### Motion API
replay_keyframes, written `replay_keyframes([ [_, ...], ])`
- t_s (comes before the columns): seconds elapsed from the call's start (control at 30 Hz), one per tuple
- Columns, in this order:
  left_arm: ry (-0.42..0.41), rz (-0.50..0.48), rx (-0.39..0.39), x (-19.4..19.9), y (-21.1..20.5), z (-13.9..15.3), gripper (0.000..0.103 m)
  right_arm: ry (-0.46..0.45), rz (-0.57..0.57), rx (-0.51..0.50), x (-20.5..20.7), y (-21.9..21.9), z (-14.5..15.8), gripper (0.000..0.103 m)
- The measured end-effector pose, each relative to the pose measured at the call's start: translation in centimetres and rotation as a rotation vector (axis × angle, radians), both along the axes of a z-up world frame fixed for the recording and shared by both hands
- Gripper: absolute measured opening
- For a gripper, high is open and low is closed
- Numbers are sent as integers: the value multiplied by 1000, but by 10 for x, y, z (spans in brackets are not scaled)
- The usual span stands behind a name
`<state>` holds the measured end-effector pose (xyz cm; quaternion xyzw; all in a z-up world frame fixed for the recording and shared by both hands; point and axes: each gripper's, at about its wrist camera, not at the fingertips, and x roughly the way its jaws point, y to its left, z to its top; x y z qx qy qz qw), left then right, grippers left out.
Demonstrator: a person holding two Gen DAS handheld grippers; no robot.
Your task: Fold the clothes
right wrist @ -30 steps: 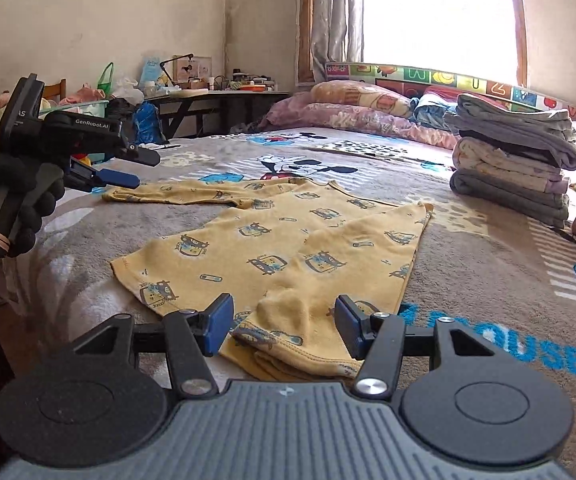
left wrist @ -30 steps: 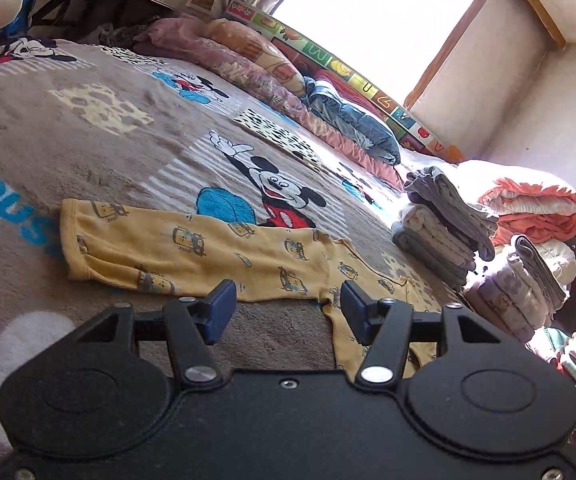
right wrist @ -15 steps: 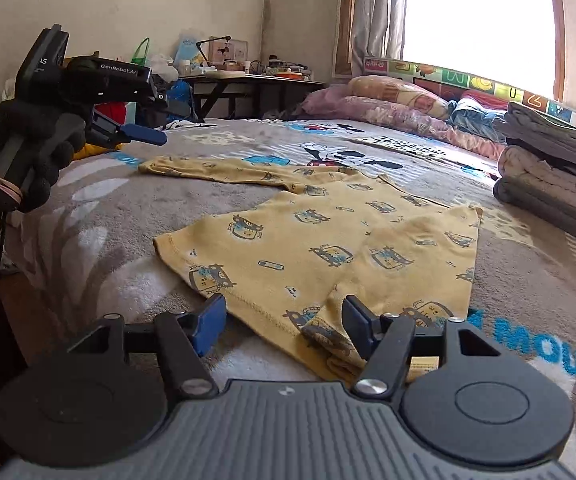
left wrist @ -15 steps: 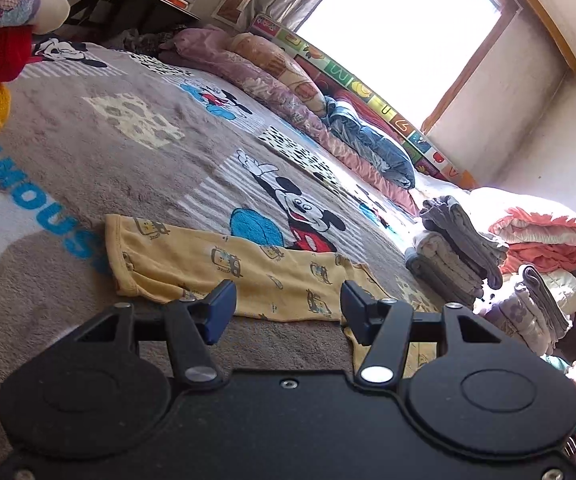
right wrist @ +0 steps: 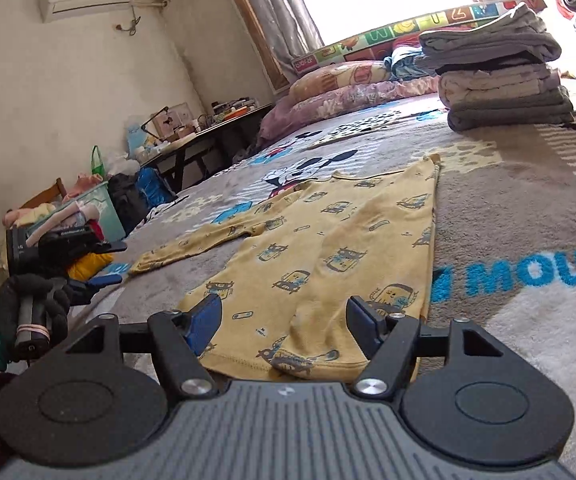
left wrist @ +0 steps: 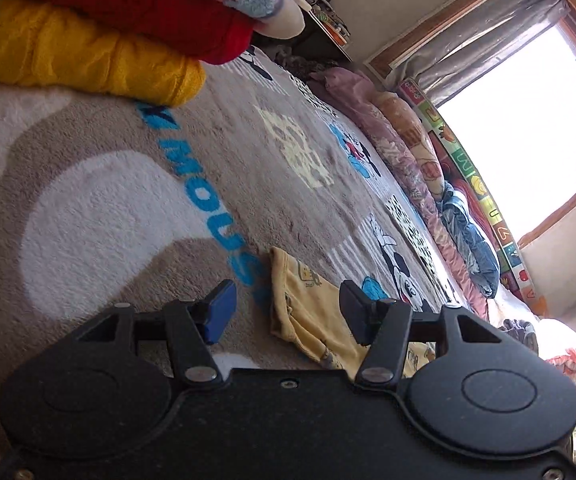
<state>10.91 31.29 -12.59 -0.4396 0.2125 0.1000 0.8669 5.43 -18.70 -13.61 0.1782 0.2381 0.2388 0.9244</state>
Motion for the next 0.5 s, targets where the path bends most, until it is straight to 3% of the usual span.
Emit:
replay_keyframes([
  [0.13, 24, -5, -138, 9, 6, -17, 52, 39, -76, 104, 9, -26, -10, 69],
  [0.33, 65, -63, -108, 27, 0, -12, 50, 53, -128, 180, 17, -44, -18, 69],
  [0.5, 84, -47, -125, 44, 3, -21, 28, 55, -136, 189, 21, -46, -21, 69],
])
